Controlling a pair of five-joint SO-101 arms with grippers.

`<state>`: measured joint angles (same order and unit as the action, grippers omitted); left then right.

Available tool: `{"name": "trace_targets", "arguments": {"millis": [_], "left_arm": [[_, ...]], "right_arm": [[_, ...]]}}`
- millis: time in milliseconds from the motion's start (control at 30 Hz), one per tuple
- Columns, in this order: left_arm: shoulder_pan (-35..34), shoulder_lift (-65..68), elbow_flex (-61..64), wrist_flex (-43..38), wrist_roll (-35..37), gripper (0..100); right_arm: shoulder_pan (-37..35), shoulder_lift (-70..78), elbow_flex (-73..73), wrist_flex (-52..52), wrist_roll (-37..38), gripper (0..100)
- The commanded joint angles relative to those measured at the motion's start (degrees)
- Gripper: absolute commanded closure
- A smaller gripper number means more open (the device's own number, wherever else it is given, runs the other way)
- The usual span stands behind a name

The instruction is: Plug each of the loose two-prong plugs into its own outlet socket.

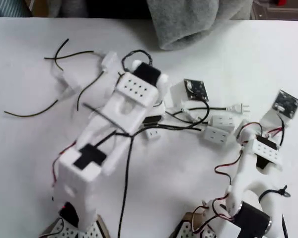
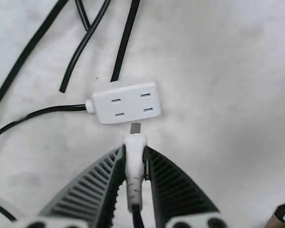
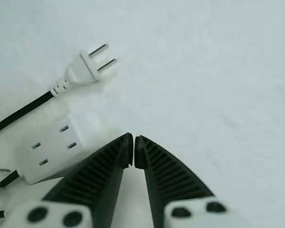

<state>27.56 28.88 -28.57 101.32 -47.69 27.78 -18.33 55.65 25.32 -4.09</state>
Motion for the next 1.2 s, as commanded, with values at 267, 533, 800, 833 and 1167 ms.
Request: {"name": "trace_targets", "arguments": {"millis": [267,533,800,833,1167], "left_arm": [[6.46,3.38,-5.01,0.44,-0.97,98],[4.53,8.92,-5.36,0.62,-4.22,98],[4.18,9.10,-7.21,0.97,-4.75,98],[4.18,8.31,-7.65,0.97,-4.75,98],[2.86,3.12,-6.59,0.62,-7.56,98]], "right_arm": [[1.45,-1.01,-1.23,-0.13,-1.76,97.8],[1.27,-1.01,-1.23,-0.13,-1.67,97.8],[0.31,-1.01,-1.23,-0.13,-1.32,97.8],[0.31,-1.01,-1.23,-0.13,-1.32,97.8],[0.31,-1.01,-1.23,-0.13,-1.32,97.8]]}}
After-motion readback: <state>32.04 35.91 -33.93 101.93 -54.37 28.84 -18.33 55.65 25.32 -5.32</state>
